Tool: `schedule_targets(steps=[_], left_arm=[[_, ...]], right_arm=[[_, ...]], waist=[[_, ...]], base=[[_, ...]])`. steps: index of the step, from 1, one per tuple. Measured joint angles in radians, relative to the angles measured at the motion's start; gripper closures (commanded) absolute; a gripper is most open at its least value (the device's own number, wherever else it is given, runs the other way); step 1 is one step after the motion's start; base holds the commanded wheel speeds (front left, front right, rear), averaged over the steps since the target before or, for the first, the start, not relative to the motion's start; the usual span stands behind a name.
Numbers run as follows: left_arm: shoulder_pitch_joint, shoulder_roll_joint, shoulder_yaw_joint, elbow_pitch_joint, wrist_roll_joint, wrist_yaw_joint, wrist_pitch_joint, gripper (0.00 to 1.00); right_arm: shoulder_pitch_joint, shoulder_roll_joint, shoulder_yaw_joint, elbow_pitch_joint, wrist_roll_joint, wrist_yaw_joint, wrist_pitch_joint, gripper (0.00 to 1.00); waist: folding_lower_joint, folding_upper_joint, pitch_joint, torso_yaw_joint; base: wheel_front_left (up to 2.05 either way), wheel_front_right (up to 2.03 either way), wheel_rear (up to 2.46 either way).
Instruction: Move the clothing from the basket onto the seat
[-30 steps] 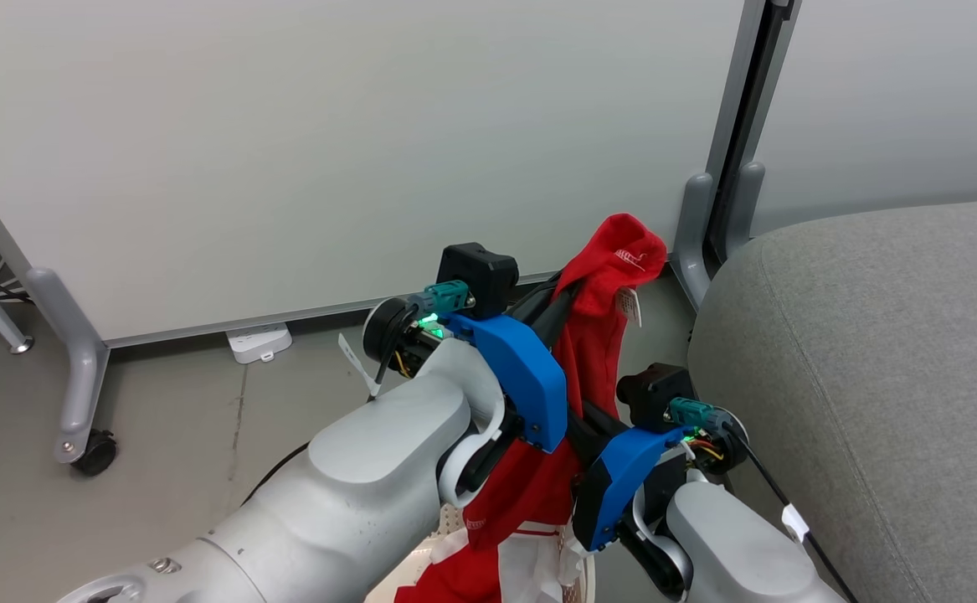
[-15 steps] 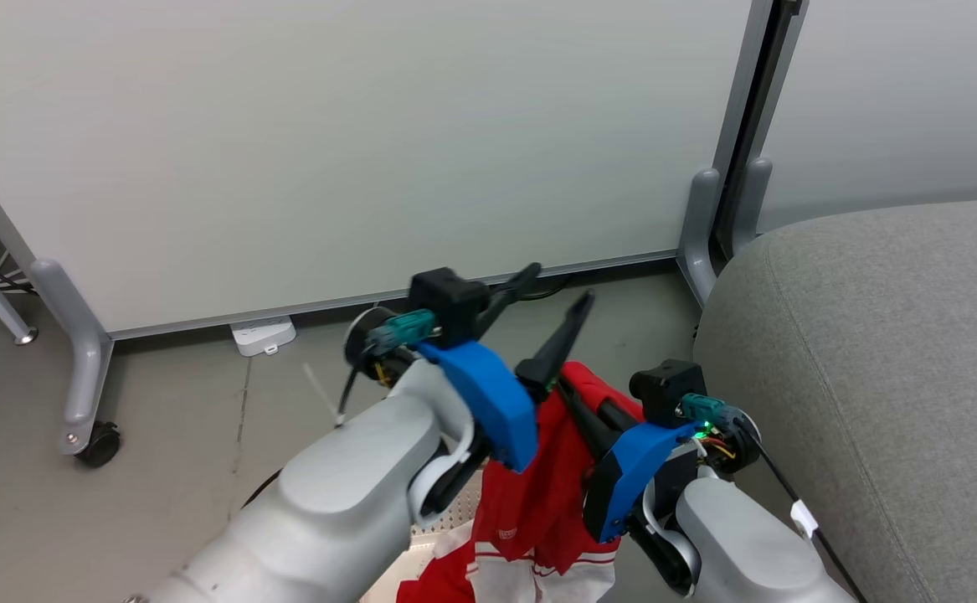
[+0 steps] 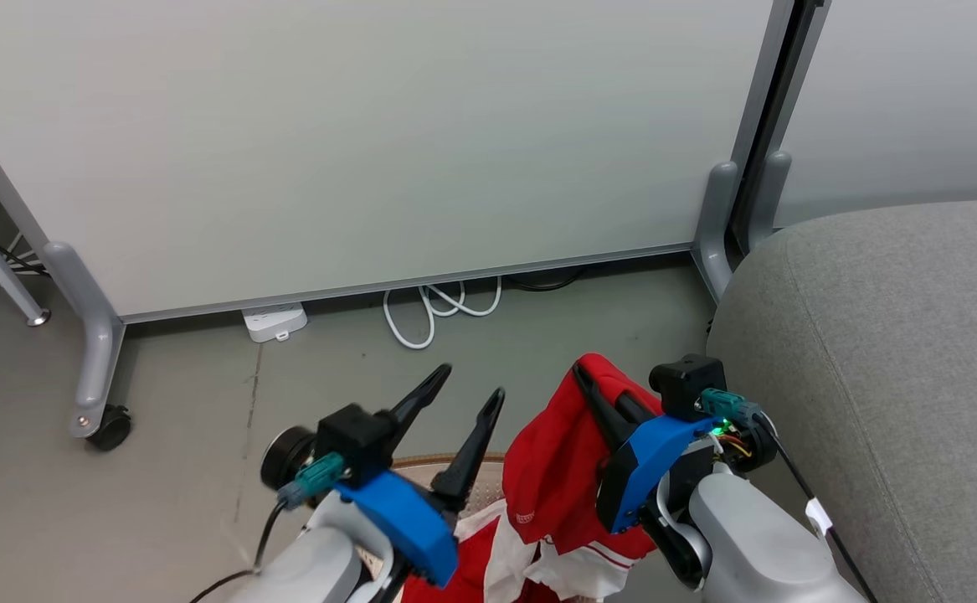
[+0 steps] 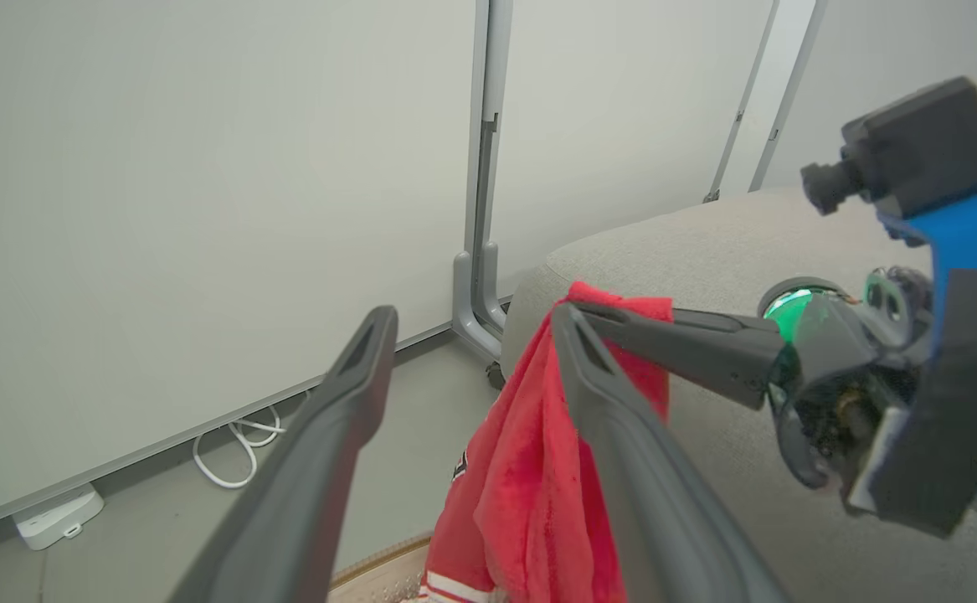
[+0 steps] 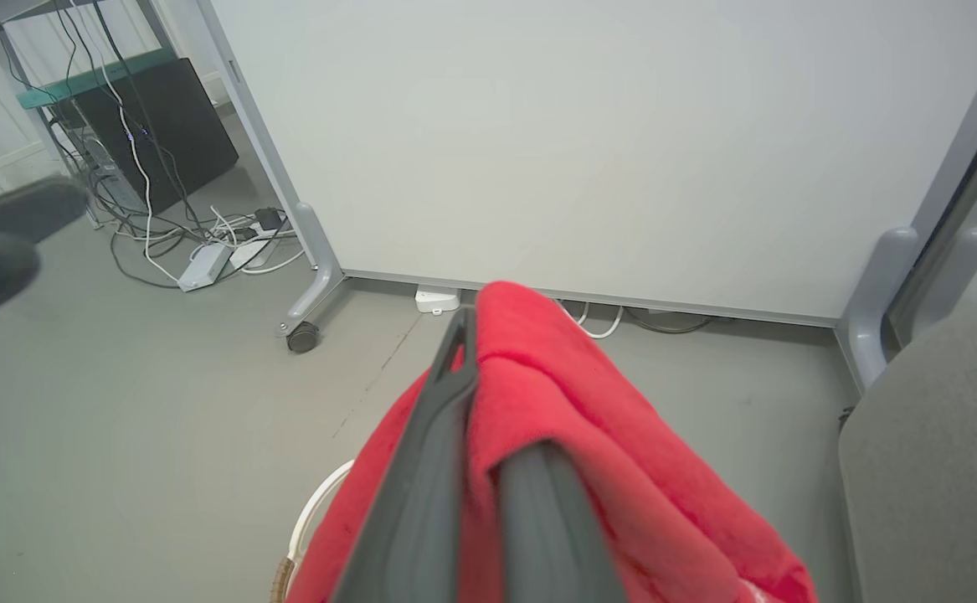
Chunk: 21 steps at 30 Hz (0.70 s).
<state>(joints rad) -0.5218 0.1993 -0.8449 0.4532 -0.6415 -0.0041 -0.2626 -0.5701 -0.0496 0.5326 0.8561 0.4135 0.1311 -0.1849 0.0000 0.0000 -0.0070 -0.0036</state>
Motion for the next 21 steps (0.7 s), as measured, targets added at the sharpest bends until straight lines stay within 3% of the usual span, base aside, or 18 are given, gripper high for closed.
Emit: schedule_targets(steps=[13, 21], left_arm=[[0.23, 0.005, 0.218, -0.072, 0.161, -0.017, 0.0, 0.0], [0.262, -0.024, 0.299, -0.079, 0.226, -0.049, 0.0, 0.0]], right_arm=[[0.013, 0.0, -0.024, -0.002, -0.025, 0.0, 0.0, 1.0], [0.019, 0.0, -0.053, 0.0, -0.061, 0.0, 0.003, 1.0]], waist=[[-0.0001, 0.0, 0.001, -0.012], [-0.0001, 0.0, 0.0, -0.008]], base=[[0.0, 0.0, 0.0], [0.0, 0.0, 0.0]])
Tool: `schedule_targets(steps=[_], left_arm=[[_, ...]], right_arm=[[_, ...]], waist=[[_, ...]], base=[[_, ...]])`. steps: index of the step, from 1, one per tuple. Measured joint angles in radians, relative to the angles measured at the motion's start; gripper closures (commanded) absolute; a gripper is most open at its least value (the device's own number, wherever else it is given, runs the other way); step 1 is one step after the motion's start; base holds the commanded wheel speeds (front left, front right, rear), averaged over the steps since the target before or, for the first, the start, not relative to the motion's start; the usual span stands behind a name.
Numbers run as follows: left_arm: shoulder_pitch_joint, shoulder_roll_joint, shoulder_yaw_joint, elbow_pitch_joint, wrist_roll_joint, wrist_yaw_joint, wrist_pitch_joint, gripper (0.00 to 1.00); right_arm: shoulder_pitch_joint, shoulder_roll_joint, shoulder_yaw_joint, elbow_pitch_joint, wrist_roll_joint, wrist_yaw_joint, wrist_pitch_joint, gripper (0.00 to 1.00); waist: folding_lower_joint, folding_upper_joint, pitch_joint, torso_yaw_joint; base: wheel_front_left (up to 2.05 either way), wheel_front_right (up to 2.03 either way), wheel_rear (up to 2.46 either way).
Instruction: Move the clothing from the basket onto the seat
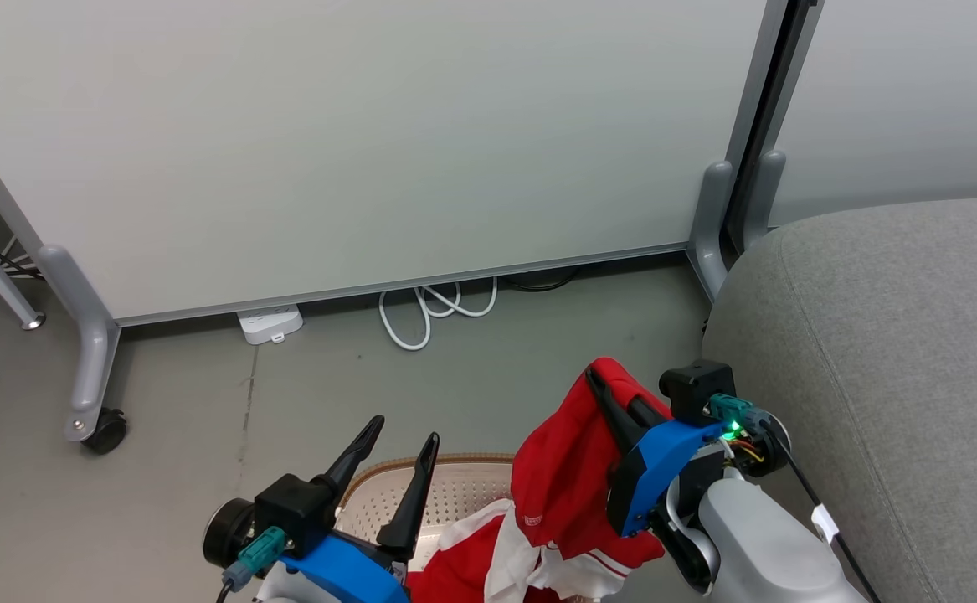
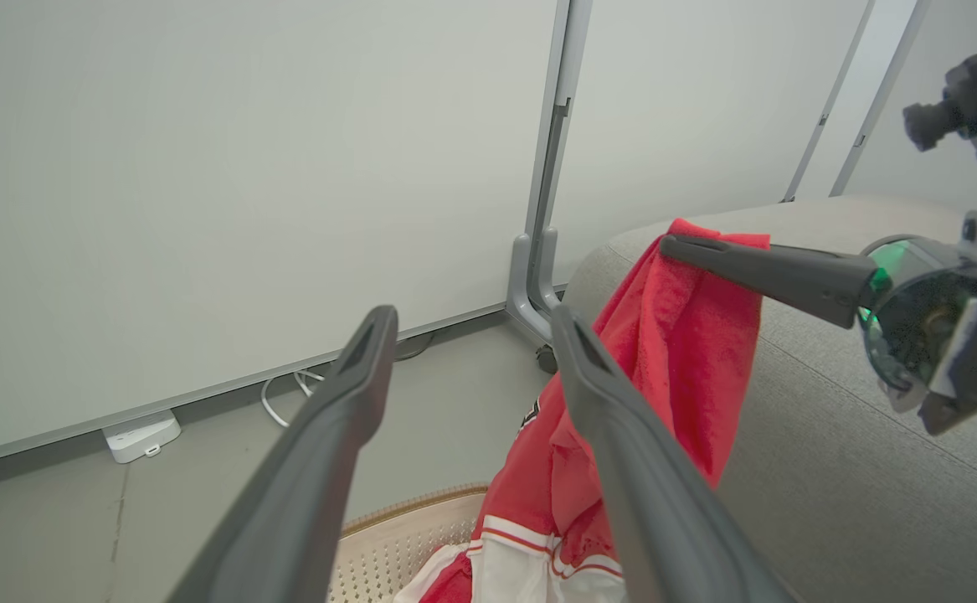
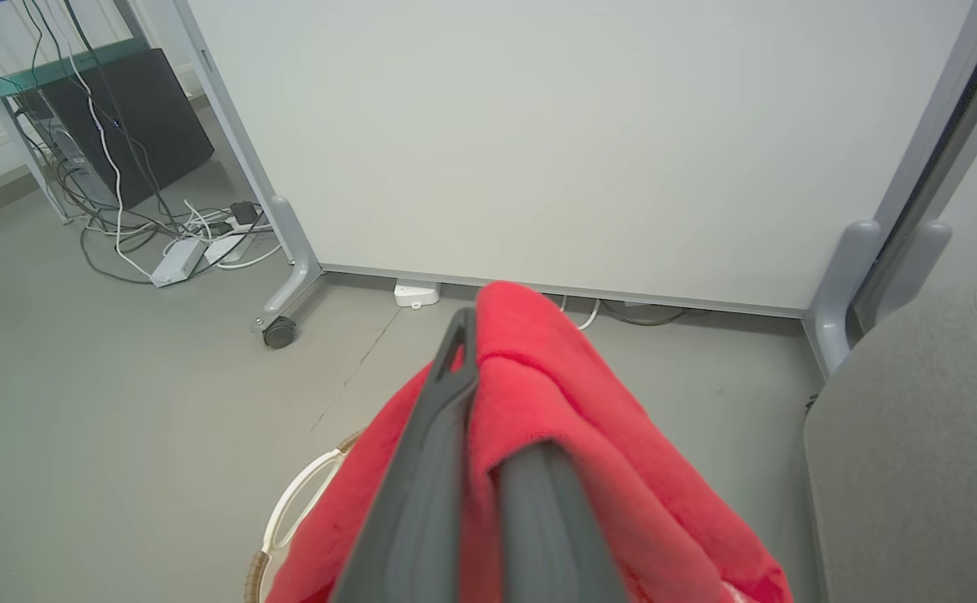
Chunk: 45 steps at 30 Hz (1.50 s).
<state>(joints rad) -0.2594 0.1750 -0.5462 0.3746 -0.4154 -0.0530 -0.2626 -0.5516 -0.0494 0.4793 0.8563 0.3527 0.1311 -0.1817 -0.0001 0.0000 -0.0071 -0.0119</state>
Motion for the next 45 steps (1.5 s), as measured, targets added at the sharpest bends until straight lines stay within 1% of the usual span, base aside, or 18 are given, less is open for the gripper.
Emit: schedule_targets(steps=[6, 10, 16, 21, 27, 36, 41, 45], left_arm=[[0.009, -0.026, 0.03, 0.008, 0.039, -0.027, 0.0, 0.0], [0.013, -0.033, 0.046, 0.018, 0.055, -0.039, 0.0, 0.0], [0.019, -0.043, 0.074, 0.021, 0.076, -0.051, 0.0, 0.0], [0.021, -0.052, 0.094, 0.018, 0.091, -0.056, 0.0, 0.0], [0.019, -0.068, 0.1, 0.01, 0.103, -0.064, 0.0, 0.0], [0.016, -0.077, 0.109, 0.011, 0.12, -0.072, 0.0, 0.0], [0.009, -0.081, 0.11, 0.016, 0.127, -0.073, 0.0, 0.0], [0.008, -0.081, 0.111, 0.021, 0.128, -0.073, 0.0, 0.0]], right_arm=[[0.006, 0.0, -0.006, -0.012, -0.01, 0.0, 0.006, 1.0], [0.009, 0.0, -0.011, -0.017, -0.018, 0.0, 0.011, 1.0], [0.009, 0.0, -0.02, -0.03, -0.027, 0.0, 0.016, 1.0], [0.007, 0.0, -0.027, -0.042, -0.039, 0.0, 0.024, 1.0], [0.003, 0.0, -0.03, -0.06, -0.063, 0.0, 0.036, 1.0], [0.004, 0.0, -0.051, -0.082, -0.081, 0.0, 0.046, 1.0], [0.008, -0.001, -0.067, -0.09, -0.086, 0.0, 0.047, 1.0], [0.01, -0.001, -0.069, -0.097, -0.085, 0.0, 0.048, 1.0]], waist=[[0.0, 0.0, 0.0, -0.007], [0.0001, 0.0, 0.001, -0.017], [0.0002, 0.0, 0.005, -0.057], [0.0002, 0.0, 0.01, -0.123], [0.0002, 0.0, 0.018, -0.222], [0.0002, 0.0, 0.029, -0.364], [0.0002, 0.0, 0.036, -0.418], [0.0002, 0.0, 0.042, -0.446]], base=[[0.0, 0.0, 0.0], [0.0, 0.0, 0.0], [0.0, 0.0, 0.0], [0.0, 0.0, 0.0], [0.0, 0.0, 0.0], [0.0, 0.0, 0.0], [0.0, 0.0, 0.0], [0.0, 0.0, 0.0]])
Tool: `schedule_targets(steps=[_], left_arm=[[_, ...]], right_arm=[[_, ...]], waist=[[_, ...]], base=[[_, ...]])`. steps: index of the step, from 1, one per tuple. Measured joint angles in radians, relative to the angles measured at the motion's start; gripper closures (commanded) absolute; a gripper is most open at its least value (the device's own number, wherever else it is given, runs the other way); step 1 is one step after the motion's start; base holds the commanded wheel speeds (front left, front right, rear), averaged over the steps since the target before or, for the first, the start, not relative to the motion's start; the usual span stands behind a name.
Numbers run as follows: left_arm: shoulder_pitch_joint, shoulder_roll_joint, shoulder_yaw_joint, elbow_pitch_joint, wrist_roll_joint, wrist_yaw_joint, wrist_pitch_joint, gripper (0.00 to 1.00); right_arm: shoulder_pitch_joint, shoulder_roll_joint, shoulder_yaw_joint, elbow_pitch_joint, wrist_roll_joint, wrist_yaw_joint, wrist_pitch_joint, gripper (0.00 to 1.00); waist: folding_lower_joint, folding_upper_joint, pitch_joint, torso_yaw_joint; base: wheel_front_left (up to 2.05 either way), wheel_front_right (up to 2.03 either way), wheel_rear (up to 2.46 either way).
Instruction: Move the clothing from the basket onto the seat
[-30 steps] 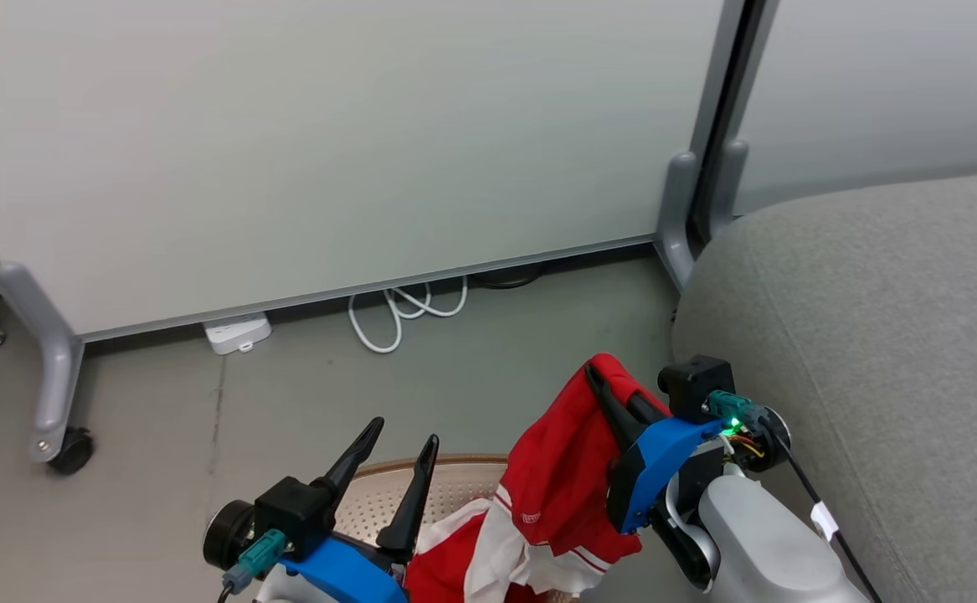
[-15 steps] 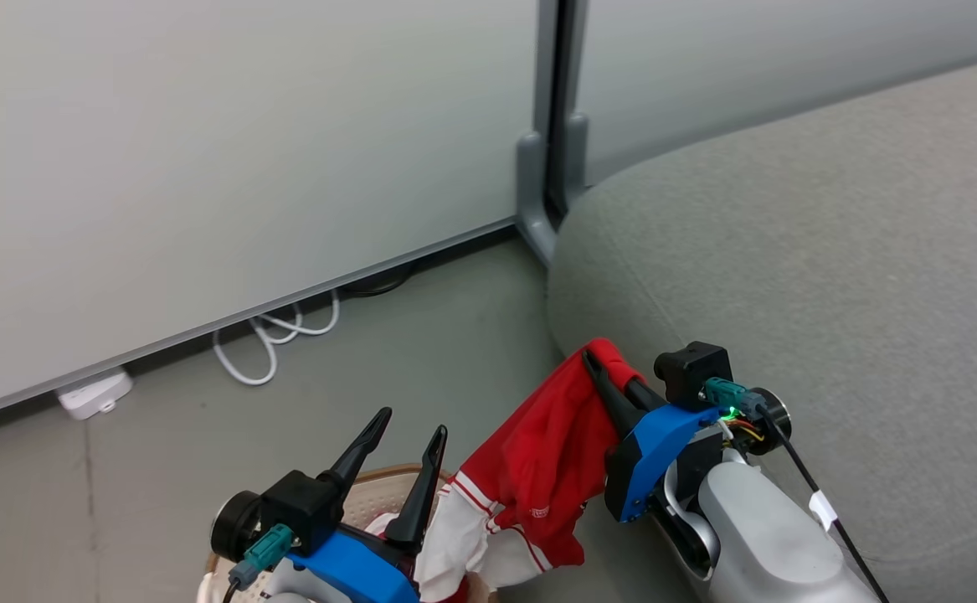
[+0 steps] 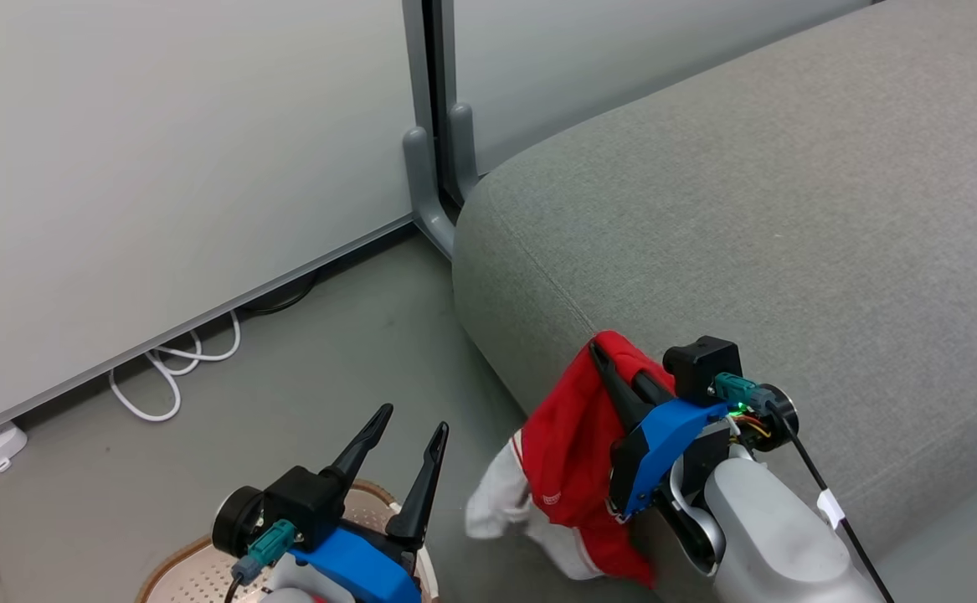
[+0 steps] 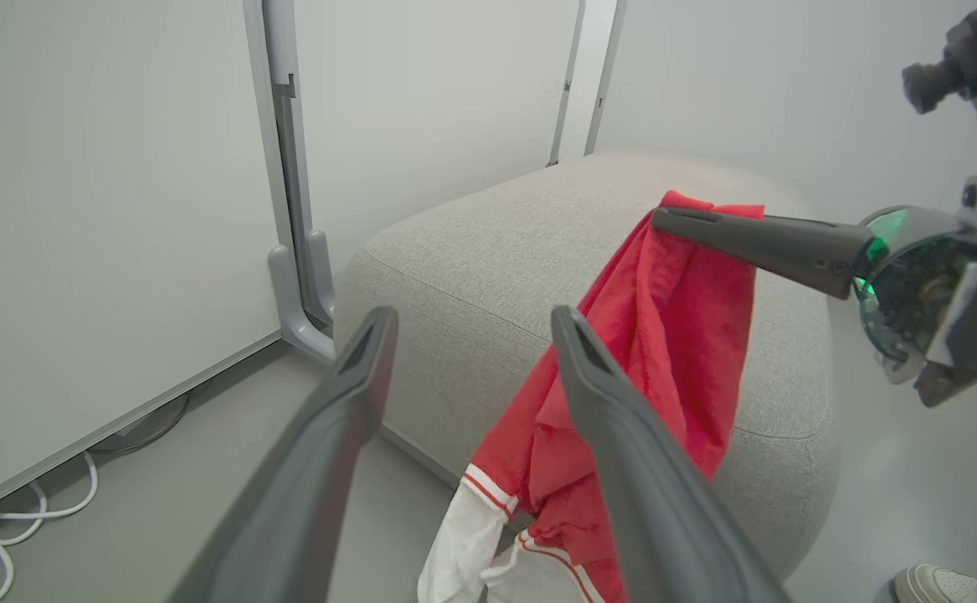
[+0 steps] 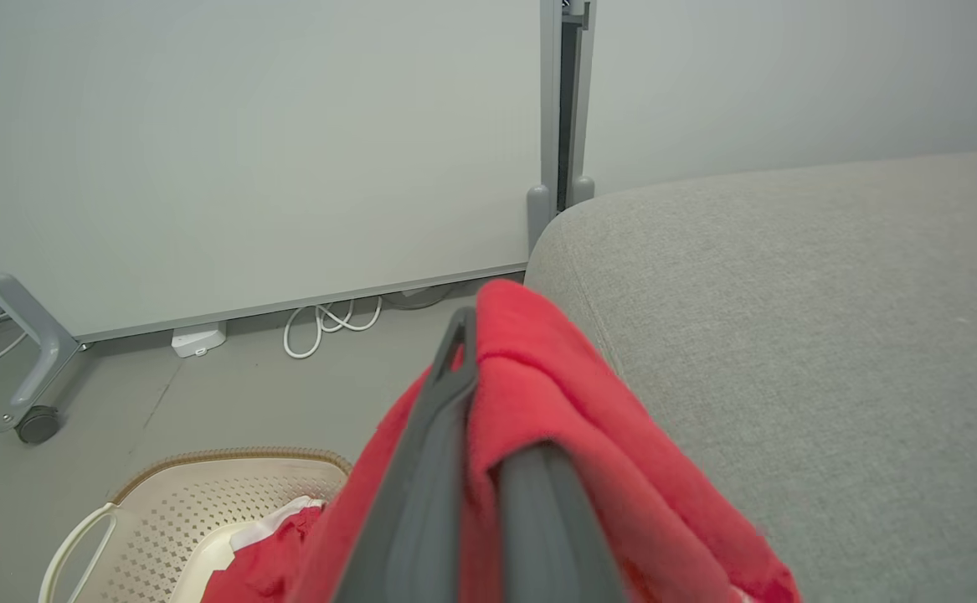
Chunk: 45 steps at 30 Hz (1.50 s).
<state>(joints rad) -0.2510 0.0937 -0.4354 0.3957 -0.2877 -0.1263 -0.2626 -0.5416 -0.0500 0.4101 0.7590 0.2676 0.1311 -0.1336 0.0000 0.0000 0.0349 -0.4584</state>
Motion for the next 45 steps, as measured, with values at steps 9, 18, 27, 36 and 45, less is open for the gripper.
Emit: schedule_targets(steps=[9, 18, 27, 36, 45], left_arm=[[-0.002, -0.002, 0.0, 0.001, 0.002, -0.001, 0.0, 0.0], [-0.01, 0.0, -0.003, -0.001, 0.01, -0.001, 0.0, 0.0], [-0.112, 0.042, -0.044, -0.036, 0.035, -0.001, 0.0, 0.0], [-0.288, 0.147, -0.147, -0.163, 0.07, -0.002, 0.024, 0.0], [-0.382, 0.182, -0.151, -0.27, 0.097, 0.0, 0.061, 0.0]], right_arm=[[0.008, 0.0, -0.011, -0.005, -0.003, 0.0, 0.002, 1.0], [-0.029, 0.0, -0.057, 0.006, -0.006, 0.0, 0.044, 1.0], [-0.346, -0.105, -0.335, -0.044, -0.144, 0.0, 0.093, 1.0], [-0.559, -0.37, -0.767, -0.165, -0.258, 0.0, 0.135, 1.0], [-0.542, -0.351, -0.932, -0.021, -0.329, 0.0, 0.097, 1.0]], waist=[[-0.0001, 0.0, 0.001, -0.018], [-0.0001, 0.0, 0.025, -0.008], [0.0001, 0.0, 0.157, 0.027], [0.0002, 0.0, 0.44, 0.1], [0.0002, 0.0, 0.644, 0.15]], base=[[0.0, 0.0, 0.0], [0.0, 0.0, 0.0], [0.0, 0.0, 0.0], [0.0, 0.0, 0.0], [0.0, 0.0, 0.0]])
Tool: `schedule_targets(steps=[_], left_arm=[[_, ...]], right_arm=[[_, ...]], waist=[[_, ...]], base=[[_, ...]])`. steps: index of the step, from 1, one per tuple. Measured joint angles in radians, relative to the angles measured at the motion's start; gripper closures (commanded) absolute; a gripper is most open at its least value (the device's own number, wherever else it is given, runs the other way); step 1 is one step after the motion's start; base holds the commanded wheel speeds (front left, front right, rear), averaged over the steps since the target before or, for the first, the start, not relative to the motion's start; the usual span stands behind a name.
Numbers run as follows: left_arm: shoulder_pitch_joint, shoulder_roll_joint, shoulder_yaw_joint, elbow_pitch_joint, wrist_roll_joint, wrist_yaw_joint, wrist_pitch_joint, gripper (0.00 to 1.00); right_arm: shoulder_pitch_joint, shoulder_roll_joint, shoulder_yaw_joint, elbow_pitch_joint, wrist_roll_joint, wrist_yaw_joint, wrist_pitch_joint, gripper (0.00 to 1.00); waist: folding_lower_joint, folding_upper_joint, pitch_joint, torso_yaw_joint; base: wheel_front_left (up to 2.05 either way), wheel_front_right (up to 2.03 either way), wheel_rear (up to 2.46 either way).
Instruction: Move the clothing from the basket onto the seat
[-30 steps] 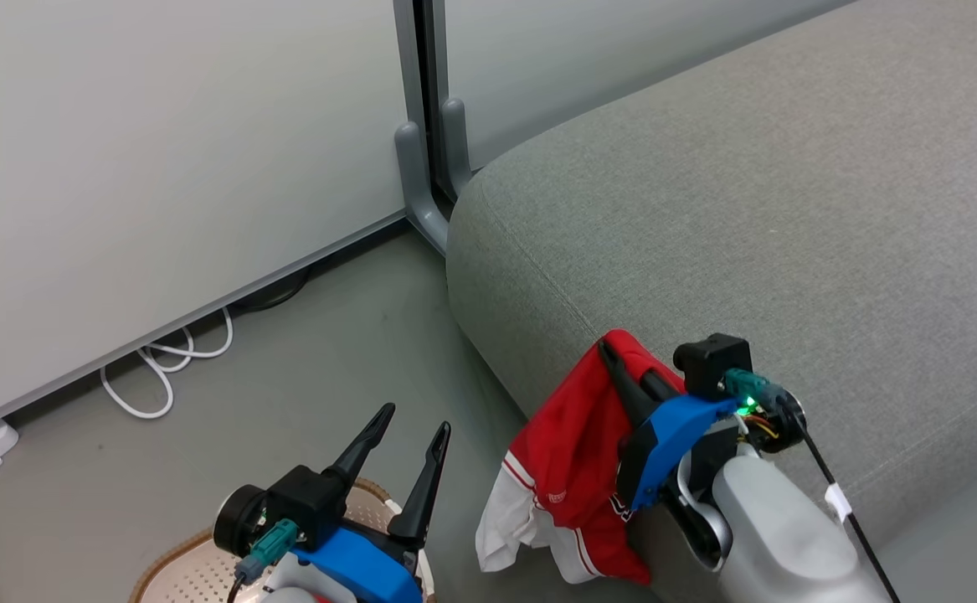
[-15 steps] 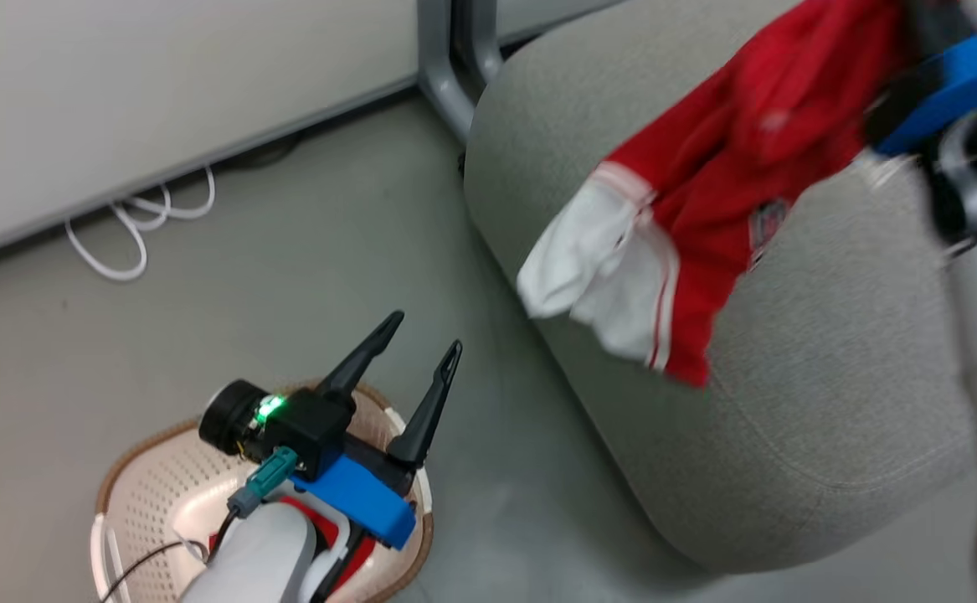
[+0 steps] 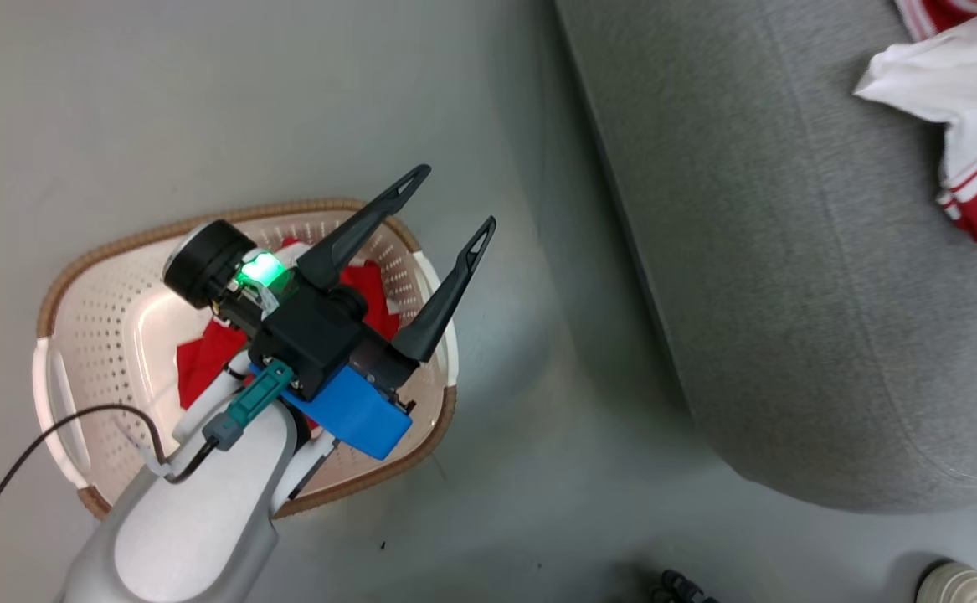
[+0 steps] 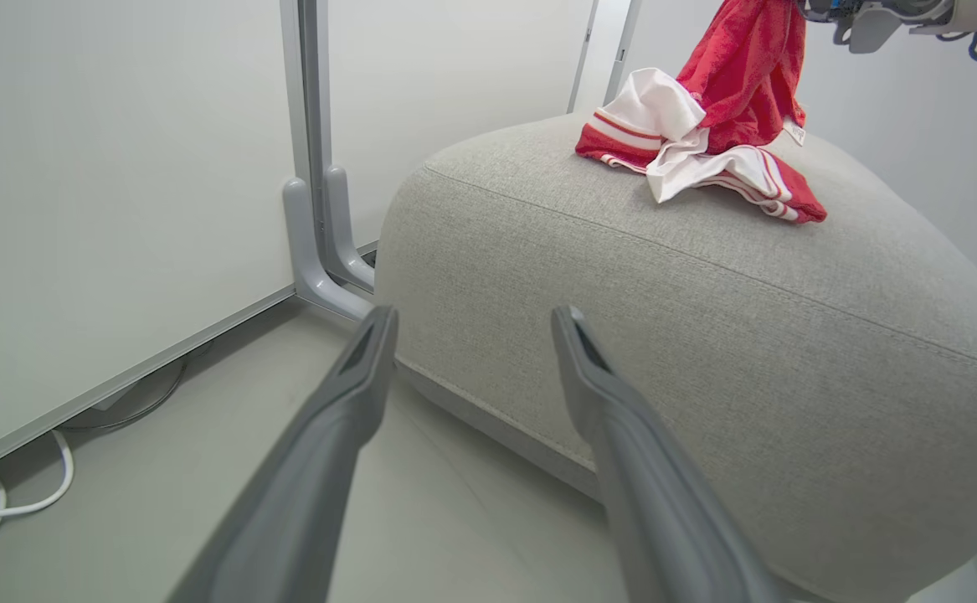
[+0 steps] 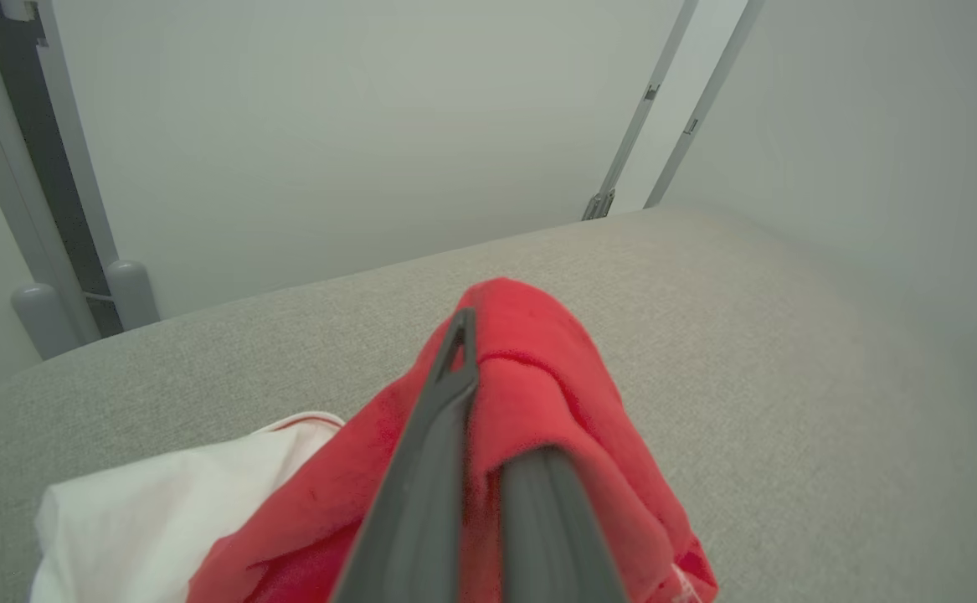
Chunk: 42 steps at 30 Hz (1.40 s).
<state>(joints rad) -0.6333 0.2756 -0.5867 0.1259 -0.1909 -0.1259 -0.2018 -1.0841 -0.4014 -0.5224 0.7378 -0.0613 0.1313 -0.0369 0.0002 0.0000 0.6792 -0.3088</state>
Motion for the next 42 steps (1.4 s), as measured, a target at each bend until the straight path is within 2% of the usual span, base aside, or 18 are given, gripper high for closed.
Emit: schedule_targets(steps=[4, 7, 9, 10, 11, 12, 20, 30, 34, 37, 42], left_arm=[[-0.026, 0.007, -0.002, -0.007, 0.003, 0.0, 0.007, 0.0], [-0.027, -0.001, -0.008, -0.002, 0.003, 0.0, 0.002, 0.0], [-0.027, -0.005, -0.01, 0.007, -0.002, 0.001, -0.006, 0.0], [-0.027, -0.007, -0.01, 0.012, -0.005, 0.001, -0.011, 0.0], [-0.026, -0.008, -0.009, 0.02, -0.011, 0.003, -0.016, 0.0], [-0.022, -0.011, -0.007, 0.027, -0.017, 0.005, -0.02, 0.0], [0.063, -0.045, 0.03, 0.109, -0.081, 0.018, -0.056, 0.0], [0.255, -0.106, 0.131, 0.156, -0.125, 0.034, -0.061, 0.0], [0.334, -0.128, 0.175, 0.18, -0.127, 0.037, -0.061, 0.0], [0.384, -0.142, 0.213, 0.193, -0.133, 0.042, -0.061, 0.0], [0.452, -0.158, 0.288, 0.201, -0.134, 0.053, -0.061, 0.0]], right_arm=[[-0.001, 0.035, -0.044, 0.086, -0.029, 0.0, -0.05, 1.0], [-0.001, 0.039, -0.066, 0.135, -0.056, 0.0, -0.09, 1.0], [-0.001, 0.035, -0.077, 0.159, -0.075, 0.0, -0.11, 0.78], [-0.001, 0.03, -0.08, 0.169, -0.088, 0.0, -0.119, 0.52], [-0.001, 0.027, -0.079, 0.176, -0.103, 0.0, -0.129, 0.02], [-0.001, 0.027, -0.08, 0.183, -0.114, 0.0, -0.137, 0.0], [0.038, 0.068, -0.063, 0.214, -0.184, 0.0, -0.174, 0.0], [0.247, 0.141, 0.096, 0.185, -0.207, 0.0, -0.202, 0.0], [0.359, 0.179, 0.163, 0.111, -0.175, 0.0, -0.21, 0.0], [0.444, 0.227, 0.224, 0.032, -0.11, 0.0, -0.208, 0.0], [0.613, 0.256, 0.311, -0.165, -0.042, 0.0, -0.161, 0.0]], waist=[[0.0001, 0.0, 0.06, 0.017], [0.0, 0.0, 0.07, 0.035], [-0.0001, 0.0, 0.06, 0.04], [-0.0001, 0.0, 0.053, 0.042], [0.0, 0.0, 0.046, 0.044], [-0.0001, 0.0, 0.037, 0.045], [-0.0002, 0.0, -0.087, 0.059], [-0.0005, 0.0, -0.334, 0.09], [-0.0007, 0.0, -0.436, 0.109], [-0.0007, 0.0, -0.503, 0.126], [-0.0008, 0.0, -0.583, 0.16]], base=[[0.0, 0.0, 0.0], [0.0, 0.0, 0.0], [0.0, 0.0, 0.0], [0.0, 0.0, 0.0], [0.0, 0.0, 0.0], [0.0, 0.0, 0.0], [0.0, 0.0, 0.0], [0.0, 0.0, 0.0], [0.0, 0.0, 0.0], [0.0, 0.0, 0.0], [0.0, 0.0, 0.0]])
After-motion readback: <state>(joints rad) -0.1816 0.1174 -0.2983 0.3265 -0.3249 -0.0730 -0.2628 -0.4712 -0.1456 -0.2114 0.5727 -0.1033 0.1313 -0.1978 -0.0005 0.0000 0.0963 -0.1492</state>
